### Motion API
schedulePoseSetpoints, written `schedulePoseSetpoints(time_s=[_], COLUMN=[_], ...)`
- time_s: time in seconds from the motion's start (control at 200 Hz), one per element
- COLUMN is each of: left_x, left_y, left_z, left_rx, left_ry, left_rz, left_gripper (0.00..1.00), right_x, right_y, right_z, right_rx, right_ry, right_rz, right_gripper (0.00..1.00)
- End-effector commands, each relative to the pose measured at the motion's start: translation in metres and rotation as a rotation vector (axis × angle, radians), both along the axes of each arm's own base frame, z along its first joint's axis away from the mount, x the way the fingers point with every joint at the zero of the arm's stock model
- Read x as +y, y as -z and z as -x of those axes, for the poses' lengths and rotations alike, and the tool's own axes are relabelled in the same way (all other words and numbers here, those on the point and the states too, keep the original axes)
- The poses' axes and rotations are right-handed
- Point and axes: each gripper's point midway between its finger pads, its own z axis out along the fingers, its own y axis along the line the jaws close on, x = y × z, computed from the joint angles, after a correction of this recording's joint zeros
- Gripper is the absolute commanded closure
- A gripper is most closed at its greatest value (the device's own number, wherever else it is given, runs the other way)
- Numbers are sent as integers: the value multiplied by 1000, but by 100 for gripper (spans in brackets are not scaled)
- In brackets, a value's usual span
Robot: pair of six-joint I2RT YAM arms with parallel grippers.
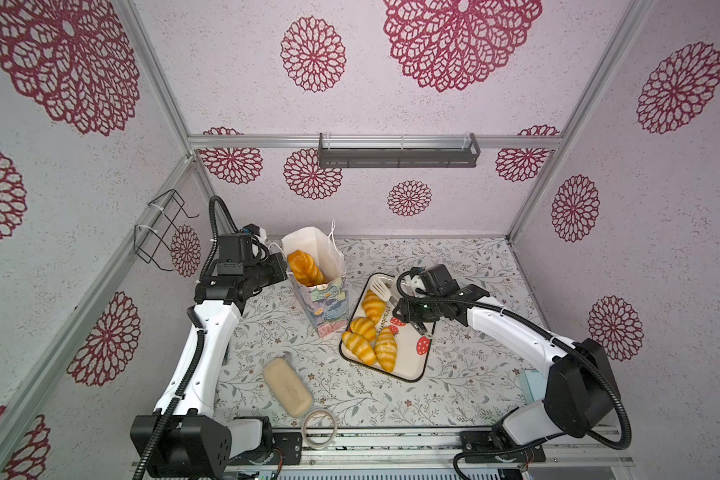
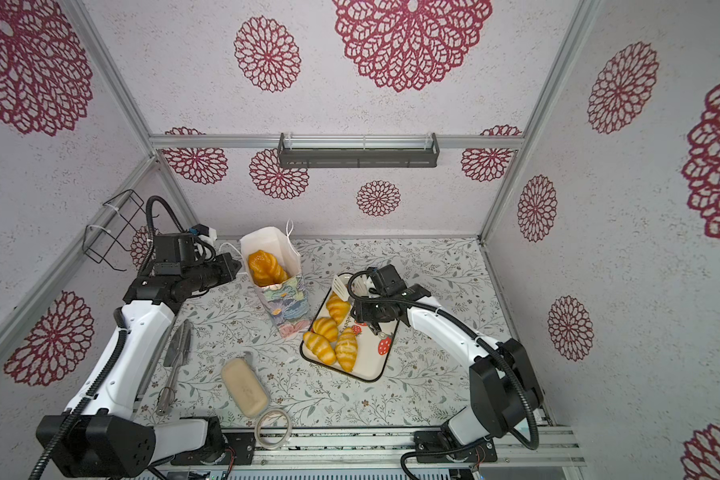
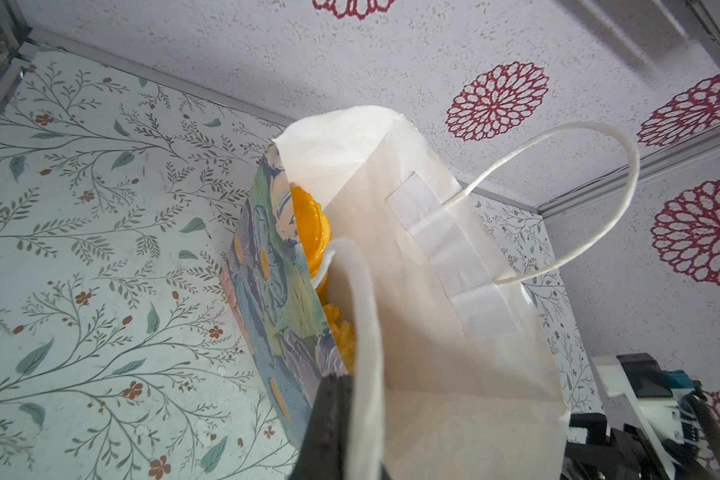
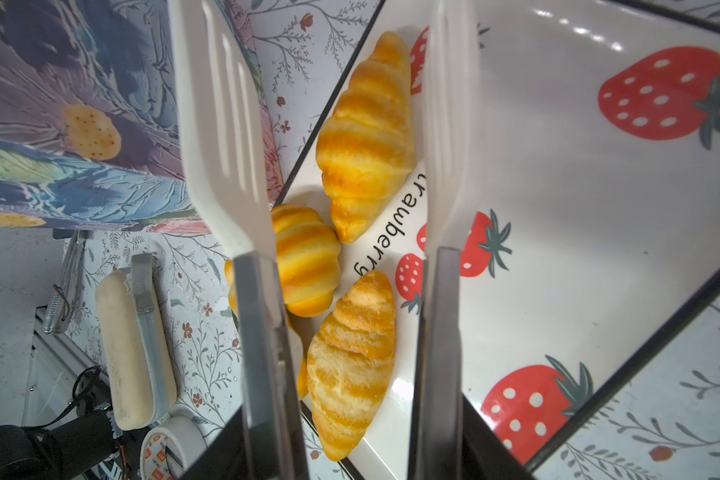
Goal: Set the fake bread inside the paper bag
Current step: 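Lift the empty tongs out of the bag and move back over the tray, then lower the tongs and pinch a striped bun on the tray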
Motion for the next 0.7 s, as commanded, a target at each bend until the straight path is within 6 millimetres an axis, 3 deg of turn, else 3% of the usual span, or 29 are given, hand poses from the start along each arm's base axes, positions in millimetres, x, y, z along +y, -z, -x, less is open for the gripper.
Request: schedulePoseSetpoints(time_s=[0.0, 0.696], left_x=[3, 3], left_y=[1, 1], left_z=[-1, -2], left_rx=[-5, -5], left_ry=[-7, -8], left_rz=[-1, -3], left_gripper=[100, 100], right_x=[8, 11], right_y=[-9, 33], right_z=[-8, -5], right_rx=[-24, 53], right_ry=[5, -2], right_rz=[-54, -43], right_gripper=[42, 40])
